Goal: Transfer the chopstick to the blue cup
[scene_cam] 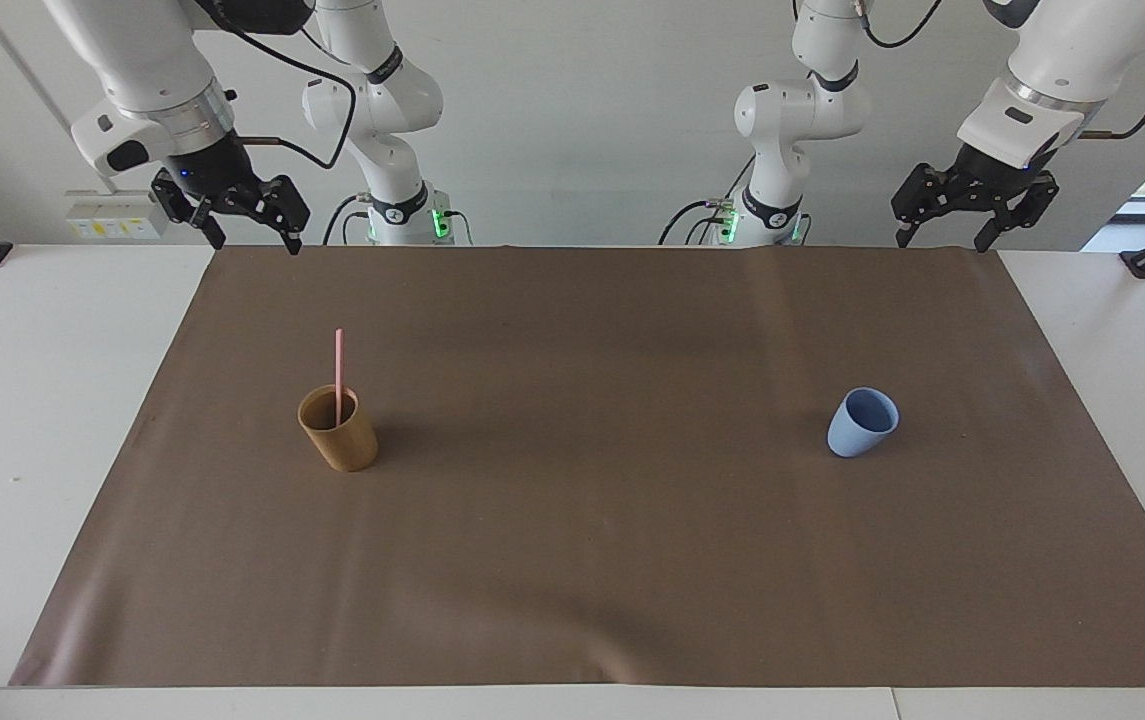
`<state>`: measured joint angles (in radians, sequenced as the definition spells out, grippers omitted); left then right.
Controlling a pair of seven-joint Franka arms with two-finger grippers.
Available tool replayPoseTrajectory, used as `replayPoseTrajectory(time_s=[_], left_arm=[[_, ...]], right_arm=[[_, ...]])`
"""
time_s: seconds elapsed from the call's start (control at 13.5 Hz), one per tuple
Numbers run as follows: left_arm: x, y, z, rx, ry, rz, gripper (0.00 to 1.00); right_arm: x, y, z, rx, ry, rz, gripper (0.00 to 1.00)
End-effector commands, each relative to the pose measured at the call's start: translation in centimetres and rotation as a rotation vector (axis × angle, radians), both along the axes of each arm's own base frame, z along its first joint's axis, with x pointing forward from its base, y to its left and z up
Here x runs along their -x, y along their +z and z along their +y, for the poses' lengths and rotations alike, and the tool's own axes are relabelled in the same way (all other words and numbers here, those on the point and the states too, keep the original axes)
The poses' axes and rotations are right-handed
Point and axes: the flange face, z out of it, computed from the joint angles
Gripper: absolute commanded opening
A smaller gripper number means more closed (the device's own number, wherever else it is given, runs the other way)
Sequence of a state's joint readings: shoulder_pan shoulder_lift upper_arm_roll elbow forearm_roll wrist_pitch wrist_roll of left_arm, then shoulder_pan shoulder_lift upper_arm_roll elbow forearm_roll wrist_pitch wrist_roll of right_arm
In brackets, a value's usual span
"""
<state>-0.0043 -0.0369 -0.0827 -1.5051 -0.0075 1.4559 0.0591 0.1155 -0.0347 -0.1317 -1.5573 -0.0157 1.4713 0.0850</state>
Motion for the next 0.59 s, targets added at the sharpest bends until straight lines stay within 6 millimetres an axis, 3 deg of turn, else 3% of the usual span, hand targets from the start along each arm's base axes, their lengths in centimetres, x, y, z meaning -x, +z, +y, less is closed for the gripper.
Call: replayPoseTrajectory(time_s=[0.0,0.52], left_arm=[[0.42,0.31,0.34,-0.019,0.01,-0.006,1.0],[0.58,0.39,-0.14,-0.02,0.004,-0.006,1.0]], right_arm=[[0.51,-0.09,-0.1,0.021,-0.004,0.001,1.0],[0.38,0.04,-0.83,-0.001,-0.014,-0.01,1.0]])
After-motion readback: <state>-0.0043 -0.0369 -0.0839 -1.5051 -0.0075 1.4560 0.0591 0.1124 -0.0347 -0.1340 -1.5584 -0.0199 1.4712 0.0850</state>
